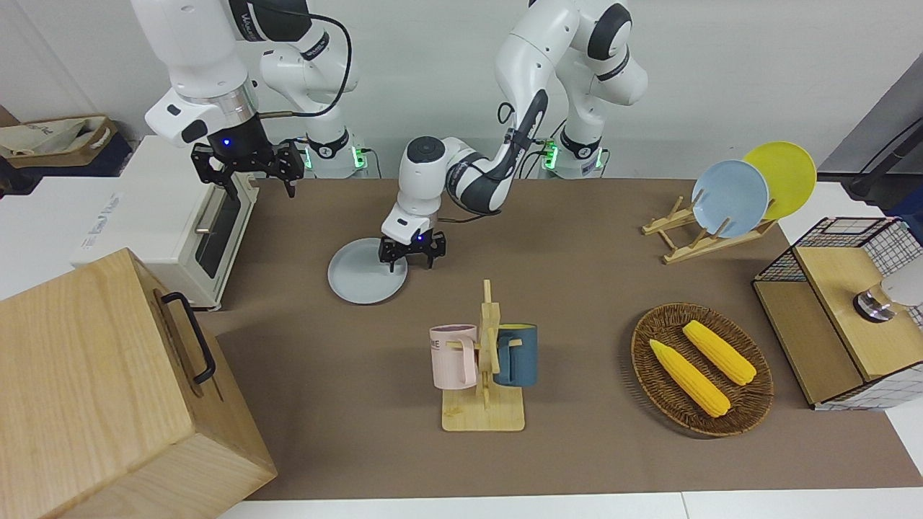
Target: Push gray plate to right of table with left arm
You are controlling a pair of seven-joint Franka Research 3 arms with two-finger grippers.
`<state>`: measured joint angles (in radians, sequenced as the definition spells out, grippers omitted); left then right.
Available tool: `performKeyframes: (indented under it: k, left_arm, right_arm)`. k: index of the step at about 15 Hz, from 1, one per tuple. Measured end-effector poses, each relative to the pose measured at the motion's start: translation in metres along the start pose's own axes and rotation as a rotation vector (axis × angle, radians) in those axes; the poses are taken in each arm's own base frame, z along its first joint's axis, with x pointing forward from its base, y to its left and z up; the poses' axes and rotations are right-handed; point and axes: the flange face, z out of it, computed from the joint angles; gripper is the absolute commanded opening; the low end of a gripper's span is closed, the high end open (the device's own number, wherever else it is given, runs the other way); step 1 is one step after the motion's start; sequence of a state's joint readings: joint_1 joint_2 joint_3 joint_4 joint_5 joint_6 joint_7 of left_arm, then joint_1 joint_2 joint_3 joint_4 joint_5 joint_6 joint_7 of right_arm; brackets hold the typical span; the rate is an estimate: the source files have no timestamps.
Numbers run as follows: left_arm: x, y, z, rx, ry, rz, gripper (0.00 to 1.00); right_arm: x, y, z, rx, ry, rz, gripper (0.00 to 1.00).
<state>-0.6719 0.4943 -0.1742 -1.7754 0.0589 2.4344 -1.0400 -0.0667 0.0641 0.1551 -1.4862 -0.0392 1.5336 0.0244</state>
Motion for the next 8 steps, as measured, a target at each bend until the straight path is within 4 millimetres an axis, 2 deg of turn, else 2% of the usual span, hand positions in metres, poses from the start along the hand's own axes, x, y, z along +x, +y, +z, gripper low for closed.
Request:
performKeyframes:
  k: [8]
  left_arm:
    - [0.034, -0.063, -0.037, 0.043, -0.022, 0.072, 0.99]
  right_arm:
    - [0.000, 0.000, 0.000, 0.000, 0.000, 0.000, 0.983]
